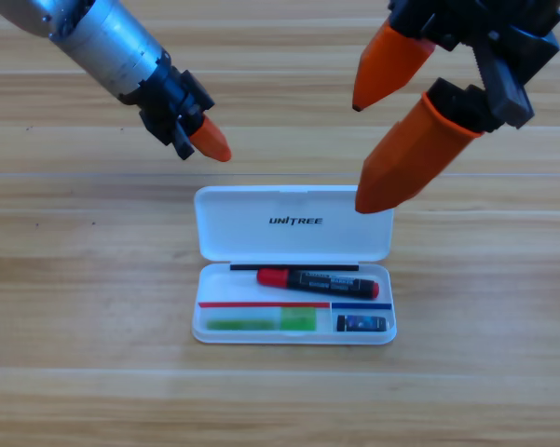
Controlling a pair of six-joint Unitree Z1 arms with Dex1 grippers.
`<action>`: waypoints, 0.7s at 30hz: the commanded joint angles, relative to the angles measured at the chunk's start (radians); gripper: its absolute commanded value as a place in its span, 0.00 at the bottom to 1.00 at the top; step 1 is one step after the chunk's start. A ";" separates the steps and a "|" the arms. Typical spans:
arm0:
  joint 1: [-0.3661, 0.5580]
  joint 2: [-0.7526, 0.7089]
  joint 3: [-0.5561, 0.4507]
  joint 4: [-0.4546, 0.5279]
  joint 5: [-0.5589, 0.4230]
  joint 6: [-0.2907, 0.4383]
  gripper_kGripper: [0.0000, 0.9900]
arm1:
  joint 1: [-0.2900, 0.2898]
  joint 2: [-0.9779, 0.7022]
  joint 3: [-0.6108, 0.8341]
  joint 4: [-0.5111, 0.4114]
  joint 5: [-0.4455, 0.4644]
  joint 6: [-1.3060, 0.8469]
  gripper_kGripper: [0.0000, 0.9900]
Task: Clean up eraser and pencils
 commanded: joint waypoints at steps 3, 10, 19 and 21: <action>0.015 0.063 0.033 -0.010 -0.054 0.008 0.00 | 0.008 0.024 0.020 -0.017 0.018 0.014 0.95; 0.009 0.063 0.055 -0.010 -0.090 0.027 0.00 | 0.008 0.023 0.020 -0.017 0.018 0.017 0.95; -0.009 0.061 0.098 0.002 -0.159 0.083 0.00 | 0.008 0.021 0.023 -0.017 0.018 0.018 0.95; -0.011 0.060 0.108 0.005 -0.172 0.096 0.00 | 0.008 0.021 0.021 -0.017 0.018 0.020 0.95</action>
